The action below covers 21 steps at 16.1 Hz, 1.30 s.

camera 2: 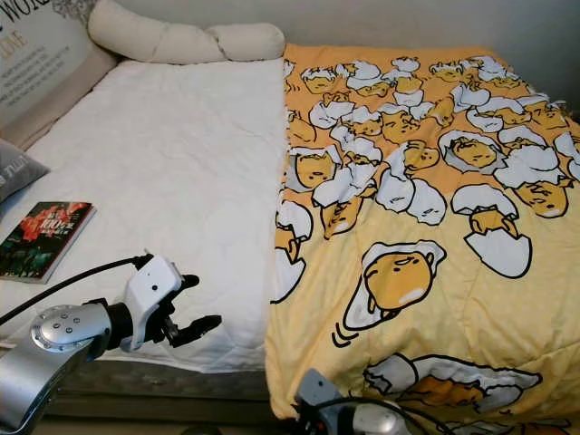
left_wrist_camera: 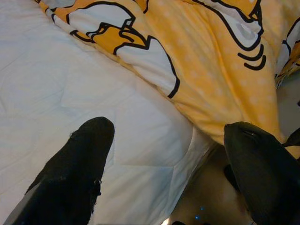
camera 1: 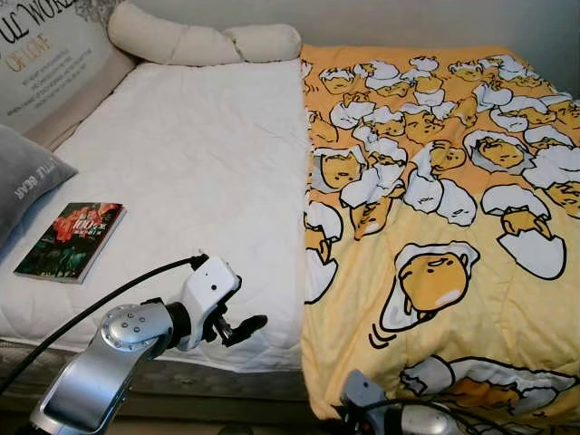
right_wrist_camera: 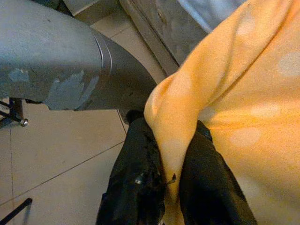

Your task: Clean up the room

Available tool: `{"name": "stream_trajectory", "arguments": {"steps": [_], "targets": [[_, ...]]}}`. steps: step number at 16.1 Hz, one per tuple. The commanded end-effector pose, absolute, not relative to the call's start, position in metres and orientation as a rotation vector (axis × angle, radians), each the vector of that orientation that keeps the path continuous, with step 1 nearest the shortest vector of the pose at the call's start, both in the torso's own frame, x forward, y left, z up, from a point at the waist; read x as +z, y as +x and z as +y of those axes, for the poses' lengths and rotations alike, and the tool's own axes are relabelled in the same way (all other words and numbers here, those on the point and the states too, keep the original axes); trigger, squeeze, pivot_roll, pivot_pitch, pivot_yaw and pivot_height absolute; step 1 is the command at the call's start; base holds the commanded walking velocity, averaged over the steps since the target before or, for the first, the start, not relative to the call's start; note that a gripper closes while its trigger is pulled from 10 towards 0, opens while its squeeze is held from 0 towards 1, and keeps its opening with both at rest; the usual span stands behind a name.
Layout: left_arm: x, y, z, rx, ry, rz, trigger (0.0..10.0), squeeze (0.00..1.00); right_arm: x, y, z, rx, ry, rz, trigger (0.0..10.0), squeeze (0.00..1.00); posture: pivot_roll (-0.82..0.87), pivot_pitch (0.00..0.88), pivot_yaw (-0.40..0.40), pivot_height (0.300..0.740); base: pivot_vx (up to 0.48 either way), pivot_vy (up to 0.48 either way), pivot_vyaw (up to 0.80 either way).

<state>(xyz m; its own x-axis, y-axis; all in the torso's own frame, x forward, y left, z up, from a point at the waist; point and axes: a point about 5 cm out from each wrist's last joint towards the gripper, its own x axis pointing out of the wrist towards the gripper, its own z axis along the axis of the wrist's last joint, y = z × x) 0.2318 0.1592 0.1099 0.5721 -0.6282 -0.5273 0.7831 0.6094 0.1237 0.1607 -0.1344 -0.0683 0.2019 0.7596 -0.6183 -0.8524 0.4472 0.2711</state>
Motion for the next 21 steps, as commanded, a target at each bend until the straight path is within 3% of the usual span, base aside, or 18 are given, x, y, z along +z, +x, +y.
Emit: {"name": "stream_trajectory", "arguments": {"steps": [1, 4, 5, 6, 8, 11, 13, 15, 16, 18, 19, 21], "targets": [[0.11, 0.233, 0.162, -0.846, 0.376, 0.469, 10.0, 0.0, -0.071, 0.156, -0.135, 1.124, -0.14, 0.777, 10.0, 1.0, 0.28, 0.0, 0.045, 0.74, 0.0, 0.0, 0.0], [0.11, 0.233, 0.162, -0.845, 0.377, 0.469, 10.0, 0.0, -0.071, 0.161, -0.138, 1.105, -0.146, 0.798, 10.0, 1.0, 0.28, 0.0, 0.045, 0.74, 0.0, 0.0, 0.0], [0.11, 0.233, 0.162, -0.846, 0.376, 0.469, 10.0, 0.0, -0.066, 0.175, -0.141, 1.051, -0.132, 0.782, 10.0, 1.0, 0.28, 0.0, 0.045, 0.74, 0.0, 0.0, 0.0], [0.11, 0.233, 0.162, -0.847, 0.376, 0.47, 10.0, 0.0, -0.049, 0.208, -0.149, 0.954, -0.052, 0.708, 10.0, 1.0, 0.28, 0.0, 0.046, 0.74, 0.0, 0.0, 0.0], [0.11, 0.232, 0.161, -0.848, 0.376, 0.47, 10.0, 0.0, -0.036, 0.227, -0.148, 0.884, 0.017, 0.621, 10.0, 1.0, 0.28, 0.0, 0.045, 0.74, 0.0, 0.0, 0.0], [0.109, 0.232, 0.162, -0.845, 0.376, 0.471, 10.0, 0.0, -0.015, 0.25, -0.126, 0.872, 0.168, 0.458, 10.0, 1.0, 0.28, 0.0, 0.04, 0.74, 0.0, 0.0, 0.0], [0.107, 0.233, 0.164, -0.835, 0.376, 0.47, 10.0, 0.0, -0.011, 0.254, -0.114, 0.863, 0.162, 0.429, 10.0, 1.0, 0.26, 0.0, 0.031, 0.74, 0.0, 0.0, 0.0], [0.107, 0.239, 0.169, -0.772, 0.347, 0.438, 10.0, 0.0, -0.007, 0.26, -0.109, 0.79, 0.112, 0.391, 10.0, 1.0, 0.25, 0.0, 0.014, 0.74, 0.0, 0.0, 0.0], [0.11, 0.247, 0.173, -0.659, 0.267, 0.379, 10.0, 0.0, -0.001, 0.266, -0.111, 0.728, 0.107, 0.345, 10.0, 1.0, 0.23, 0.0, 0.004, 0.74, 0.0, 0.0, 0.0], [0.11, 0.255, 0.184, -0.45, 0.127, 0.304, 10.0, 0.0, 0.014, 0.274, -0.121, 0.583, 0.06, 0.245, 10.0, 1.0, 0.19, 0.0, -0.004, 0.74, 0.0, 0.0, 0.0], [0.109, 0.253, 0.19, -0.34, 0.076, 0.263, 10.0, 0.0, 0.026, 0.278, -0.134, 0.425, 0.038, 0.202, 10.0, 1.0, 0.17, 0.0, -0.017, 0.74, 0.0, 0.0, 0.0], [0.107, 0.247, 0.19, -0.308, 0.066, 0.248, 10.0, 0.0, 0.039, 0.279, -0.145, 0.314, 0.033, 0.157, 10.0, 1.0, 0.16, 0.0, -0.025, 0.74, 0.0, 0.0, 0.0]]}}
